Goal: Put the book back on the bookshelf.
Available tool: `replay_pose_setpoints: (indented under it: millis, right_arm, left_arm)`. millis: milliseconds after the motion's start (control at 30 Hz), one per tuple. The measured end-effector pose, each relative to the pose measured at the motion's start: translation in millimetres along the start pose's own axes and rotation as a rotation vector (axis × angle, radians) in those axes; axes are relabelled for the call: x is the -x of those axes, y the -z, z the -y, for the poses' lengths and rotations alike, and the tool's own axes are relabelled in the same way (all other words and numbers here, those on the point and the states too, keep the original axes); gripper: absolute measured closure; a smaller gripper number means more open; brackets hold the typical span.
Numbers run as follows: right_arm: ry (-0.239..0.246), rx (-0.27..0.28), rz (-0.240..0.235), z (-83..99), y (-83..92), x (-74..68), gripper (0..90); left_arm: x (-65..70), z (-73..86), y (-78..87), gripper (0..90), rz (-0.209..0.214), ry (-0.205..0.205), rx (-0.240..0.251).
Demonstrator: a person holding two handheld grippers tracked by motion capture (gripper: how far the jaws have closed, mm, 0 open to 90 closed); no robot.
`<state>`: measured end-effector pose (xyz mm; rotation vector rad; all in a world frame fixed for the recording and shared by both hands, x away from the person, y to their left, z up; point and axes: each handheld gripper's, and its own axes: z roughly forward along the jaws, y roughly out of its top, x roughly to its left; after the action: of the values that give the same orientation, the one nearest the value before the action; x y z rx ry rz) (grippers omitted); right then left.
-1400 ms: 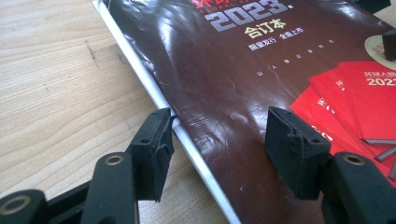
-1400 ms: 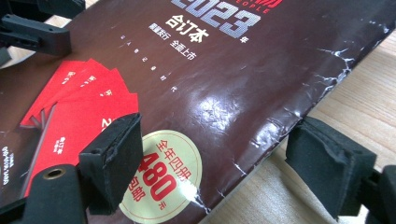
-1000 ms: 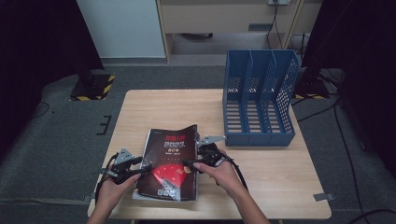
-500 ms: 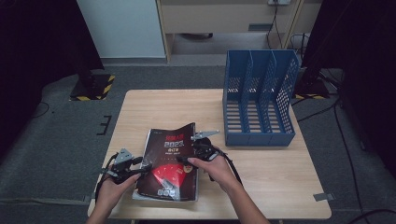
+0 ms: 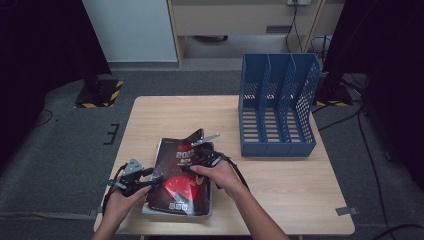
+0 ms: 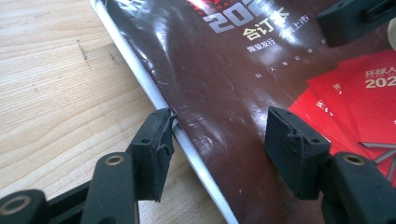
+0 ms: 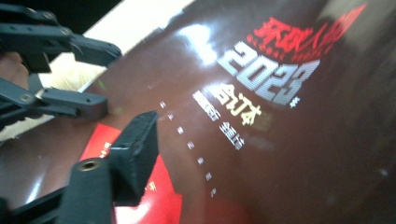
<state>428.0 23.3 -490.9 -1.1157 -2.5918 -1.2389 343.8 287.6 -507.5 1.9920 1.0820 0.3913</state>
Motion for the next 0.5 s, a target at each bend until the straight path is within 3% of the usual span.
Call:
replay_pose_setpoints:
  millis: [100,200,300,367,500]
  right_arm:
    - [0.005,-0.027,0.028,1.2,-1.2,-0.5,50.4]
    - [0.024,0.0,0.088,3.9,0.4,-3.7,68.2]
    - [0.026,0.031,0.082,4.0,3.7,-3.5,73.2]
    - [0.06,0.082,0.089,2.0,12.8,-10.7,78.9]
    - [0.101,0.135,0.089,0.6,22.9,-17.7,80.7]
  left_arm:
    - [-0.7,-0.2,-0.2,40.9,0.004,-0.002,-0.002]
    - [-1.4,-0.3,0.1,40.6,0.009,0.001,-0.003]
    - [-1.7,-0.6,0.2,39.2,0.017,0.006,-0.001]
    - [-2.1,-1.0,1.3,35.6,0.027,0.021,0.011]
    - [-3.2,-0.2,7.5,29.0,0.027,0.035,0.034]
